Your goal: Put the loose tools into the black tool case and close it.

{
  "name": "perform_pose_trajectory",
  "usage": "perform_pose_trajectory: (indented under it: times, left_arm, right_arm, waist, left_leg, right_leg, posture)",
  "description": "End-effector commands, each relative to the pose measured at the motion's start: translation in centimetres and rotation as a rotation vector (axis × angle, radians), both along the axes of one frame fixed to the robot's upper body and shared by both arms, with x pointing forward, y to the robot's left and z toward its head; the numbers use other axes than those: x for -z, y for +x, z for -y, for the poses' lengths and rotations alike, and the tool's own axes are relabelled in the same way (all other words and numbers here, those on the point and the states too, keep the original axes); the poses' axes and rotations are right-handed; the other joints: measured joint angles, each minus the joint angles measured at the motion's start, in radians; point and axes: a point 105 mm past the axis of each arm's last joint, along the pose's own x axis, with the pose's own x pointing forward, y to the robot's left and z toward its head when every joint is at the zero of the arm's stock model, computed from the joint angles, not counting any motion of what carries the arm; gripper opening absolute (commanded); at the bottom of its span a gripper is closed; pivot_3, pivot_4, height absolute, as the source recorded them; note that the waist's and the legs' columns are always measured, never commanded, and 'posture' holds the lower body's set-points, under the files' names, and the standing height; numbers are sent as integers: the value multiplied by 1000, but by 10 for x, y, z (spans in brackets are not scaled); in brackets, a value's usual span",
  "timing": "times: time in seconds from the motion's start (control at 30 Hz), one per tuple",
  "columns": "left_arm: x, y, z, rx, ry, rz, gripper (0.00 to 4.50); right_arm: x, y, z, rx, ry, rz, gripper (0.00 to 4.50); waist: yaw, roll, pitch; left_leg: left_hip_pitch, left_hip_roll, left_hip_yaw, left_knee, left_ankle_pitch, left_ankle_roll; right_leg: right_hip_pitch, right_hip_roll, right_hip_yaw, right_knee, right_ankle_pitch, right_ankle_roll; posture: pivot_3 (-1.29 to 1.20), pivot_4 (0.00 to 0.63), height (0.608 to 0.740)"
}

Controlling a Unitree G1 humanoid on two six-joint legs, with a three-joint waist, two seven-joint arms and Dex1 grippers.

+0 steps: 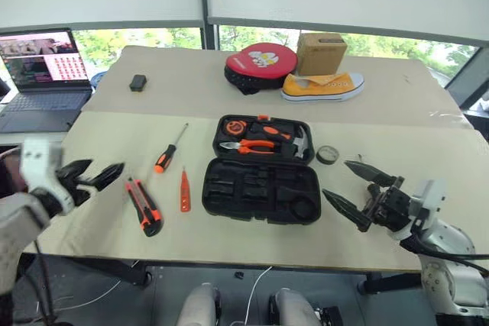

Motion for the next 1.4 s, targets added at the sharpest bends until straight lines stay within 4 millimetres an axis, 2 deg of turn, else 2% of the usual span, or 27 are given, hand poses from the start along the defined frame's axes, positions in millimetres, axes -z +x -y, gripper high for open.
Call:
perform_pose_trajectory:
  times: [0.03, 0.1, 0.2, 0.3, 0.5, 0.57, 0.7, 0.73, 0.83, 0.9, 0.97, 1.07, 1.17, 1.4]
  left_arm:
    - [14, 26, 6, -2, 38, -81, 4500]
    - [24, 42, 7, -24, 67, -118, 4500]
    - [36, 54, 22, 31, 68, -149, 4500]
    - [42, 64, 33, 55, 59, -139, 3737]
    - [36, 77, 46, 108, 51, -32, 1462]
    - [29, 79, 47, 132, 58, 28, 884]
    - [0, 80, 46, 225, 153, 227, 893]
    - [-10, 77, 52, 298, 185, 291, 893]
    - [-27, 56, 90, 645, 256, 406, 893]
    - [-19, 40, 130, 935, 325, 382, 893]
    - [-10, 32, 152, 1093, 395, 351, 893]
    - [6, 41, 172, 1165, 505, 288, 893]
    - [16, 54, 179, 1159, 583, 271, 893]
    - [23, 72, 193, 1127, 663, 297, 893]
  right_arm:
    - [-8, -2, 0, 9, -12, 49, 4484]
    - [-7, -4, 2, 17, -16, 51, 4484]
    - [-7, -6, 6, 47, -17, 59, 4484]
    - [-6, -9, 8, 63, -17, 55, 4500]
    - [-3, -14, 7, 64, -19, 44, 4500]
    - [-2, -15, 6, 61, -22, 41, 4500]
    - [-2, -19, 6, 51, -35, 35, 4500]
    - [-3, -20, 6, 49, -43, 34, 4500]
    - [-5, -22, 11, 46, -74, 30, 4500]
    - [-6, -21, 16, 38, -102, 11, 4500]
    - [-6, -21, 18, 24, -121, -5, 4500]
    - [-8, -19, 18, 12, -130, -13, 4500]
    - [-9, -18, 17, 12, -130, -12, 4500]
    - [-8, -23, 14, 25, -119, -17, 4500]
  waist:
    - [-7, -1, 0]
    - [-10, -1, 0]
    - [-13, -1, 0]
    - [-8, -1, 1]
    - [3, -1, 0]
    - [3, -1, 1]
    - [3, -1, 1]
    - [3, -1, 1]
    - [3, -1, 1]
    - [7, -1, 1]
    - [16, -1, 1]
    - [16, -1, 1]
    - [5, -1, 1]
    - [4, -2, 2]
  left_leg:
    - [0, 0, 0, 0, 0, 0]
    - [0, 0, 0, 0, 0, 0]
    - [0, 0, 0, 0, 0, -1]
    - [-1, 2, 0, 0, 0, -1]
    - [-1, 1, 0, 1, 1, -1]
    - [-1, 1, 0, 1, 1, -1]
    - [-2, 1, 0, 1, 1, -1]
    - [-2, 1, 0, 1, 1, -1]
    - [-2, 1, 0, 1, 1, -1]
    - [-2, 1, 1, 1, 1, -1]
    - [-2, -2, 2, 3, 1, -1]
    - [-3, -5, 5, 5, 1, 0]
    - [-4, -5, 4, 5, 1, 0]
    - [-5, -6, -2, 5, 1, 0]
  right_leg:
    - [0, 1, 0, 0, 0, 0]
    - [-1, 3, 0, 1, 0, 0]
    - [-1, 5, 0, 2, 0, 0]
    - [-1, 4, 0, 2, 0, 0]
    - [-1, 2, 0, 2, 0, 0]
    - [-1, 2, 0, 2, 0, 0]
    - [-1, 2, 0, 1, 0, 0]
    - [-1, 2, 0, 1, 0, 0]
    - [-1, 2, 0, 1, 0, 0]
    - [-1, 1, 0, 1, 0, 0]
    - [1, -1, -2, 1, -1, 0]
    - [1, -1, -2, 1, -1, 1]
    - [0, 1, -1, 1, -1, 1]
    - [-1, 1, -2, 2, -1, 3]
  posture:
    - [0, 150, 740]
    - [0, 150, 740]
    - [0, 150, 740]
    - [0, 150, 740]
    - [0, 150, 740]
    - [0, 150, 740]
    - [0, 150, 740]
    - [0, 150, 740]
    - [0, 150, 740]
    - [0, 150, 740]
    - [0, 150, 740]
    - [0, 150, 740]
    - [0, 150, 740]
    - [0, 150, 740]
